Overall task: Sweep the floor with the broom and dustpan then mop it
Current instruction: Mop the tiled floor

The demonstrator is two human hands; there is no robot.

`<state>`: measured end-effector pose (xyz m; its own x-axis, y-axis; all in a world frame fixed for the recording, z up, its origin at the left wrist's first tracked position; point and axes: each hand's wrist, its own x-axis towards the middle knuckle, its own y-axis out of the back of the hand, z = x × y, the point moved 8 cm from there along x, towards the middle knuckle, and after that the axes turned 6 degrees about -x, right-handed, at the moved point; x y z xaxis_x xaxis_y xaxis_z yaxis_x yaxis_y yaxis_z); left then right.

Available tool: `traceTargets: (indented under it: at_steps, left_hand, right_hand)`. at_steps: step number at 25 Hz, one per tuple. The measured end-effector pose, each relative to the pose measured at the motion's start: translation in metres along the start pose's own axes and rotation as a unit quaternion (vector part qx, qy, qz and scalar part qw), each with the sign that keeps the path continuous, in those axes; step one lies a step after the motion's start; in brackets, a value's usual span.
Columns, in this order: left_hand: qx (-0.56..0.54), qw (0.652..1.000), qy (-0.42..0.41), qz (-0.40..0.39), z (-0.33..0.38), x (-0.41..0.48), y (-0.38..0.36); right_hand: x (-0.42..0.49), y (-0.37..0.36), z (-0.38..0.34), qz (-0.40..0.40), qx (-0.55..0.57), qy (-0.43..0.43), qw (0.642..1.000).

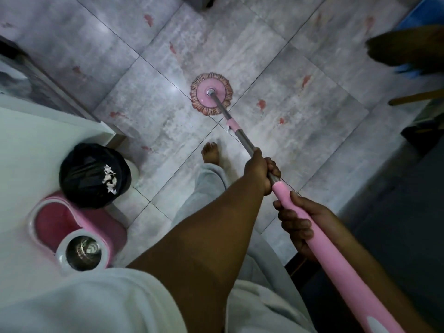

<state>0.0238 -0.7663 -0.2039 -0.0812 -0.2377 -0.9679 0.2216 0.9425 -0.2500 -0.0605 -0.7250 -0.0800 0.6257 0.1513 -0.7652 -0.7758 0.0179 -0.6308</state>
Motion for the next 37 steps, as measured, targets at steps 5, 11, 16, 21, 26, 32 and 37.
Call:
traceTargets:
  at_steps: [5, 11, 16, 21, 26, 32, 37]
  left_hand:
    - [-0.003, 1.0, -0.001, -0.001, -0.02, -0.008, 0.009]
    - [-0.027, 0.999, -0.026, -0.009, 0.037, 0.001, -0.002]
    - [-0.062, 0.996, -0.054, -0.017, 0.125, 0.018, -0.019]
    - [-0.086, 0.994, -0.072, -0.013, 0.235, 0.039, -0.038]
    - [-0.113, 0.988, -0.108, -0.004, 0.362, 0.056, -0.059]
    - [-0.133, 0.983, -0.126, -0.001, 0.457, 0.07, -0.061]
    - [-0.137, 0.982, -0.126, -0.005, 0.435, 0.071, -0.057]
  right_hand:
    - [-0.013, 0.009, 0.014, 0.03, -0.021, -0.006, 0.999]
    - [0.021, -0.017, -0.018, 0.054, -0.052, -0.015, 0.997]
    - [0.078, -0.064, -0.068, 0.028, -0.079, -0.029, 0.996]
    - [0.145, -0.125, -0.133, 0.004, -0.105, -0.041, 0.994]
    - [0.22, -0.205, -0.203, -0.007, -0.142, -0.046, 0.989]
    - [0.284, -0.266, -0.242, -0.034, -0.157, -0.043, 0.986]
    - [0.27, -0.249, -0.23, -0.024, -0.156, -0.047, 0.986]
